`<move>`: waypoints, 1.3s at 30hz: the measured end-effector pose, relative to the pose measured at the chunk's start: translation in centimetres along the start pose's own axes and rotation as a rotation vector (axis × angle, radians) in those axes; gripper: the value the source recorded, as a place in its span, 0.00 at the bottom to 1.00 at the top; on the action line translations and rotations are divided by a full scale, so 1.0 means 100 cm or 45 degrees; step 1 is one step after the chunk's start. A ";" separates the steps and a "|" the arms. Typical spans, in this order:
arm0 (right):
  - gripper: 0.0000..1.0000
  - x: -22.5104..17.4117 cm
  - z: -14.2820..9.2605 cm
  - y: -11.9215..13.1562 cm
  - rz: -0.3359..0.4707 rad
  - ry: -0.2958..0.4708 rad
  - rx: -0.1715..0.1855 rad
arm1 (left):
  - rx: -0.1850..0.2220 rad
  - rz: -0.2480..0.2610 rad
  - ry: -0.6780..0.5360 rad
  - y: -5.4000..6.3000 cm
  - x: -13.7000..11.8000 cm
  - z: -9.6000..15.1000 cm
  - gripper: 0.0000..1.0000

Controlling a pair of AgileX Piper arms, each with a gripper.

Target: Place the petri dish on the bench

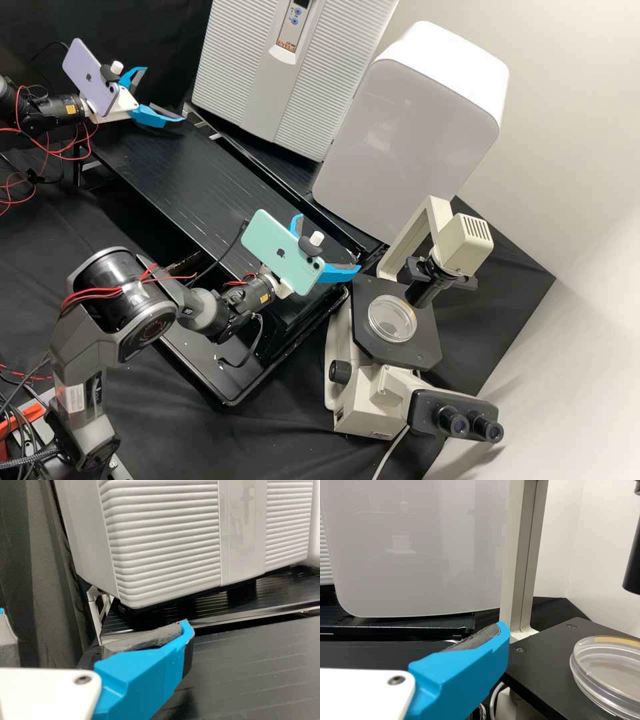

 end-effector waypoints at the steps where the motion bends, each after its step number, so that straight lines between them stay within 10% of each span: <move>1: 1.00 0.000 0.000 0.000 0.000 0.000 0.000 | 0.000 0.000 0.000 0.000 0.000 0.000 1.00; 39: 1.00 -0.066 0.077 0.049 0.312 -0.216 0.010 | 0.000 0.000 0.000 0.000 0.000 0.000 1.00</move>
